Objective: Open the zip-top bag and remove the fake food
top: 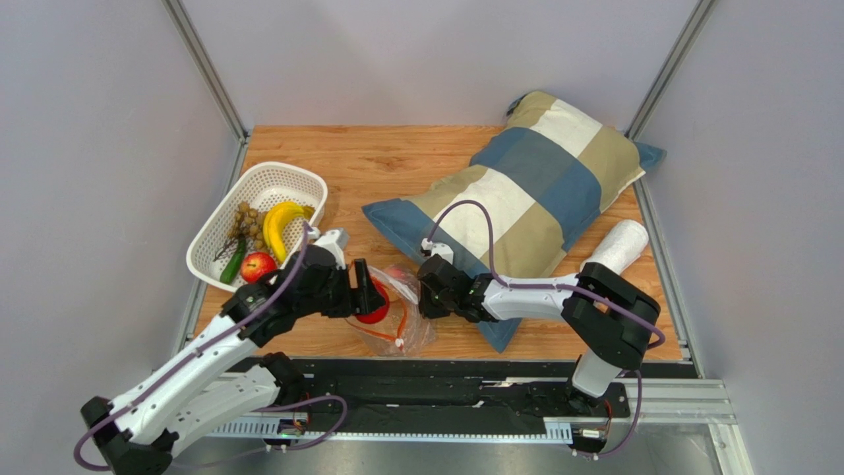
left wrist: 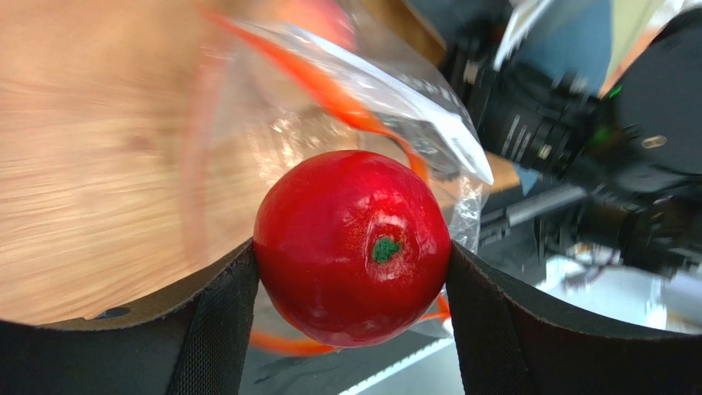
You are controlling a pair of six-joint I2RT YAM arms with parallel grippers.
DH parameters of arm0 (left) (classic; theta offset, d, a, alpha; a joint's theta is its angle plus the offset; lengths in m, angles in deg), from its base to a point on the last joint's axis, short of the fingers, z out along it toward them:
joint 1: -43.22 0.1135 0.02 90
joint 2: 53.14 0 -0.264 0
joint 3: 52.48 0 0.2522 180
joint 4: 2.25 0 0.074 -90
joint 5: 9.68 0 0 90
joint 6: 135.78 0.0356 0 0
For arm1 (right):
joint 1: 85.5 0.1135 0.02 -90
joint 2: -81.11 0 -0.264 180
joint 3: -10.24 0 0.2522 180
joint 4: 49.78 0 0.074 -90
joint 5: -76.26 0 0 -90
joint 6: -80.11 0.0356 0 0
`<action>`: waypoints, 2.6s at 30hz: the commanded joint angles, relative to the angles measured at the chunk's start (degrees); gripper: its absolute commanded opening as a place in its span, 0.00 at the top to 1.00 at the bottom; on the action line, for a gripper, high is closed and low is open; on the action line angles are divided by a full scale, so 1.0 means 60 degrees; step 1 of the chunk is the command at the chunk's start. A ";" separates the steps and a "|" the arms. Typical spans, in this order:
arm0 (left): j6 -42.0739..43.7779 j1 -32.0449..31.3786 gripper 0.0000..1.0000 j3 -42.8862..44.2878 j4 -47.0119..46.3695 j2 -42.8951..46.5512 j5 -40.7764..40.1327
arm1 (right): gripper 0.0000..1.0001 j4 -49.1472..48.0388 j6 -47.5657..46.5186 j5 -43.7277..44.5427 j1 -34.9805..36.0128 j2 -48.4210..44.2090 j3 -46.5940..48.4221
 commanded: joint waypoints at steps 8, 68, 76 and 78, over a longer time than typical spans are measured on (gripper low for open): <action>-0.0512 0.1396 1.00 0.3290 0.2736 -0.0034 -0.7214 | 1.00 0.0167 -0.0056 0.0080 -0.0042 -0.1176 0.0047; -0.0467 0.4480 0.52 -0.0737 0.1914 0.3026 0.3537 | 0.65 0.3522 -0.1814 0.1062 0.2273 0.0083 0.4867; -0.1401 0.4465 0.69 -0.1921 0.0980 0.3640 0.3494 | 1.00 0.3289 -0.1434 0.0172 0.1922 -0.0254 0.4838; -0.1565 0.4465 0.69 -0.2230 0.0539 0.3495 0.3552 | 1.00 0.2924 -0.1288 -0.0138 0.1877 -0.0429 0.4707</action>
